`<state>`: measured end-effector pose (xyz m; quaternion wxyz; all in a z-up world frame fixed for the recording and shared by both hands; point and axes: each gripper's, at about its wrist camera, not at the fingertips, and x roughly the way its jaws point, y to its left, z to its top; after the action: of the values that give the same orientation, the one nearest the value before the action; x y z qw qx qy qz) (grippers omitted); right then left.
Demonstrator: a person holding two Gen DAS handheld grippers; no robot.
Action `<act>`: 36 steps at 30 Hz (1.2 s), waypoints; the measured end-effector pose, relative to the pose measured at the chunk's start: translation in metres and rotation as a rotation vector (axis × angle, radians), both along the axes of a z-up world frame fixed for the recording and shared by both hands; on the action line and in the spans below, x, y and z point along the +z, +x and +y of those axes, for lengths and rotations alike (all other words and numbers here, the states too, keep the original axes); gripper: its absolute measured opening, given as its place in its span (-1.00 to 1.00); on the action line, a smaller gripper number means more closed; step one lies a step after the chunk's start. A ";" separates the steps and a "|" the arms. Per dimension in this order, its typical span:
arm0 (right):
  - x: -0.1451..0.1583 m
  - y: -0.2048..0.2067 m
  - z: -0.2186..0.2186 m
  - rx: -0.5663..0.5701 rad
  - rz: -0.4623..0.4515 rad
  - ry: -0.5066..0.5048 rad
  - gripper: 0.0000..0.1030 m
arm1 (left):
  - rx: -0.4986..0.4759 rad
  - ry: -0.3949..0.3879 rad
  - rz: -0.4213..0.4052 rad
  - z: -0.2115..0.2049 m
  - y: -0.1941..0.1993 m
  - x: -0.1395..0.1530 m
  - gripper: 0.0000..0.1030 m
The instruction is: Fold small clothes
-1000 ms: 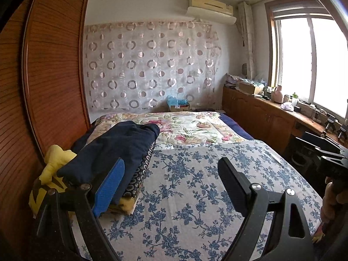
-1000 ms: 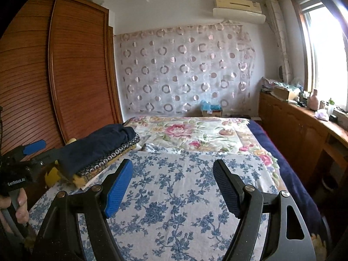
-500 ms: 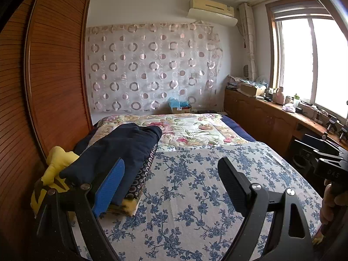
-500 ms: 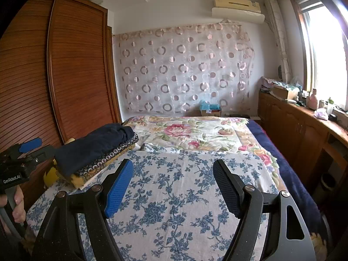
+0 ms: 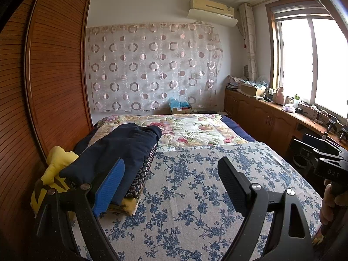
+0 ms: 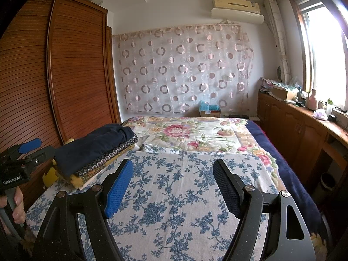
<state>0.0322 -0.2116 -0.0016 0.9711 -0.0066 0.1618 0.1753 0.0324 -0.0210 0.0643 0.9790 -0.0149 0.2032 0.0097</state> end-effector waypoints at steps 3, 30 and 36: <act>0.001 0.000 -0.001 0.000 0.000 -0.001 0.51 | -0.001 0.000 0.000 0.000 0.000 0.000 0.71; 0.001 0.004 -0.005 0.002 -0.001 0.000 0.51 | -0.001 0.000 0.000 0.000 0.000 -0.003 0.71; 0.002 0.004 -0.006 0.003 -0.001 0.000 0.51 | 0.000 0.000 0.000 0.000 0.000 -0.003 0.71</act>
<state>0.0366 -0.2173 0.0002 0.9710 -0.0070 0.1611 0.1765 0.0320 -0.0211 0.0615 0.9790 -0.0148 0.2030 0.0096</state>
